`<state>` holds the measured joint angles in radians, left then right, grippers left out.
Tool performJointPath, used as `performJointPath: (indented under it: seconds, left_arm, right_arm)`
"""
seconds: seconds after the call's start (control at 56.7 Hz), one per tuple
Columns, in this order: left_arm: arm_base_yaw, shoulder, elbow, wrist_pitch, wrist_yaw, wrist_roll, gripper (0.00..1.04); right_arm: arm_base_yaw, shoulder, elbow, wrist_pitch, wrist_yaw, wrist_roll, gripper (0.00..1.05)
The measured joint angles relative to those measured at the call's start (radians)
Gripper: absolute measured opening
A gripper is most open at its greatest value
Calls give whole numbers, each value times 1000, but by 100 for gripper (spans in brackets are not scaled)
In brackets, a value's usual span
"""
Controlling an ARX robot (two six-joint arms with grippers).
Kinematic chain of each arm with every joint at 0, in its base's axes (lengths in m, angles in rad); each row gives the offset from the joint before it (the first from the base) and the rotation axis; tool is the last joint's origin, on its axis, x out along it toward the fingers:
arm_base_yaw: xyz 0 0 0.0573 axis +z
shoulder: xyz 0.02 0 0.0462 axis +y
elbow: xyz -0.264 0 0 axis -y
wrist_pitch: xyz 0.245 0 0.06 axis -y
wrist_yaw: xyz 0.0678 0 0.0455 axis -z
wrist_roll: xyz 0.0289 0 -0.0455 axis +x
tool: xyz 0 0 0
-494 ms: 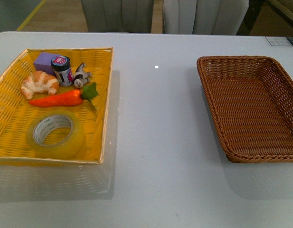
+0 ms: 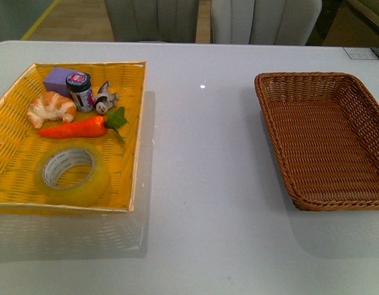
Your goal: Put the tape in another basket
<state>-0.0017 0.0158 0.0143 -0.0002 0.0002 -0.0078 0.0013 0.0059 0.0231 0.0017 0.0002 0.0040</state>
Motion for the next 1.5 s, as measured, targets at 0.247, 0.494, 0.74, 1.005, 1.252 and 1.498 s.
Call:
performJointPath:
  seconds: [0.247, 0.494, 0.74, 1.005, 1.252, 1.498]
  left_arm:
    - [0, 0, 0, 0, 1, 0, 96]
    - [63, 643, 282, -211, 337, -35, 96]
    - [28, 1387, 468, 334, 173, -26, 96]
    - [30, 1904, 692, 406, 124, 16, 96]
    - [34, 2102, 824, 382, 101, 31, 96]
    - [23, 2213, 897, 346, 78, 65, 96]
  right_arm:
    - [0, 0, 0, 0, 0, 0, 96]
    - [0, 0, 0, 0, 0, 0, 96]
    - [0, 0, 0, 0, 0, 0, 96]
    - [0, 0, 0, 0, 0, 0, 96]
    - [0, 0, 0, 0, 0, 0, 96]
    - [0, 0, 0, 0, 0, 0, 96]
